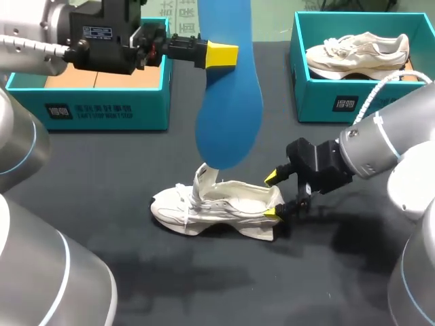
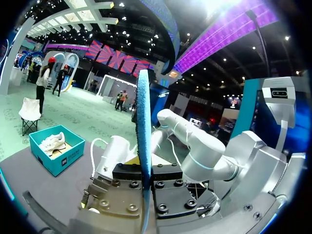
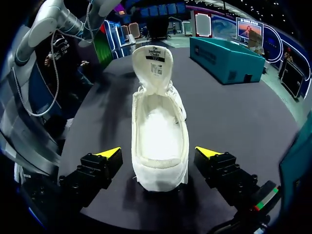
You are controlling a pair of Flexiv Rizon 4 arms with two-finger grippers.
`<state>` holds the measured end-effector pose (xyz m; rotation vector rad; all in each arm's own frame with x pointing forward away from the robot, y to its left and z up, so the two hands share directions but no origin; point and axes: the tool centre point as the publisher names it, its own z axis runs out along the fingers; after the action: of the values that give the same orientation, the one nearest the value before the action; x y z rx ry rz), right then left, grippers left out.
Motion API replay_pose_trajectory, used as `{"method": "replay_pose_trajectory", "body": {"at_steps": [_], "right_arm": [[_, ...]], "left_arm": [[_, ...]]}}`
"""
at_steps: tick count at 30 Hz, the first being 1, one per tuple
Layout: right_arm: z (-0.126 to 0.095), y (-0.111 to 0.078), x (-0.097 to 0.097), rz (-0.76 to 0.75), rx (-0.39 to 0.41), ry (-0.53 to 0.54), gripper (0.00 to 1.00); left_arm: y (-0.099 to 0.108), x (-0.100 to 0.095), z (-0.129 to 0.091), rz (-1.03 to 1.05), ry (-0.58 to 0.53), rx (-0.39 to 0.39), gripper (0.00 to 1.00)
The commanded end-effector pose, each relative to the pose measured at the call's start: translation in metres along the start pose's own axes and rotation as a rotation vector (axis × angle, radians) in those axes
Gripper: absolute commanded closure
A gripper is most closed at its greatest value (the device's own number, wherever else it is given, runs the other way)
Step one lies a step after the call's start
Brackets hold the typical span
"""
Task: Take the shoe out of the shoebox, open the shoe tongue, remove and reinsert the insole, then place the shoe into the shoebox
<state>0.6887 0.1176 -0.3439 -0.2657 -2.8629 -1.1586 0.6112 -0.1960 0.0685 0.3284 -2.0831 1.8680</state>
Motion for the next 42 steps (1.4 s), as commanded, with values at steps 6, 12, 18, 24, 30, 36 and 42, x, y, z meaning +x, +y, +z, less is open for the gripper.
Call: {"method": "replay_pose_trajectory", "body": {"at_steps": [6, 12, 18, 24, 30, 36, 42], "right_arm": [[-0.006, 0.006, 0.004, 0.003, 0.393, -0.002, 0.00], [-0.008, 0.019, 0.001, 0.056, 0.558, 0.030, 0.00], [-0.007, 0.046, -0.001, 0.116, 0.854, 0.058, 0.00], [-0.003, 0.051, 0.000, 0.178, 0.991, 0.062, 0.00], [-0.006, 0.046, 0.001, 0.181, 1.014, 0.030, 0.00], [-0.012, 0.043, -0.003, 0.188, 1.057, 0.014, 0.00], [-0.017, 0.037, -0.006, 0.194, 1.082, 0.006, 0.00]], "left_arm": [[0.000, 0.000, 0.001, 0.000, 0.000, -0.001, 1.00], [0.000, 0.000, 0.001, 0.000, 0.000, -0.001, 1.00], [0.000, 0.000, 0.001, 0.000, 0.000, -0.001, 1.00], [0.000, 0.000, 0.001, 0.000, 0.000, -0.001, 1.00], [0.000, 0.000, 0.001, 0.000, 0.000, -0.001, 1.00], [0.000, 0.000, 0.001, 0.000, 0.000, -0.001, 1.00], [0.000, 0.000, 0.001, 0.000, 0.000, -0.001, 1.00]]}}
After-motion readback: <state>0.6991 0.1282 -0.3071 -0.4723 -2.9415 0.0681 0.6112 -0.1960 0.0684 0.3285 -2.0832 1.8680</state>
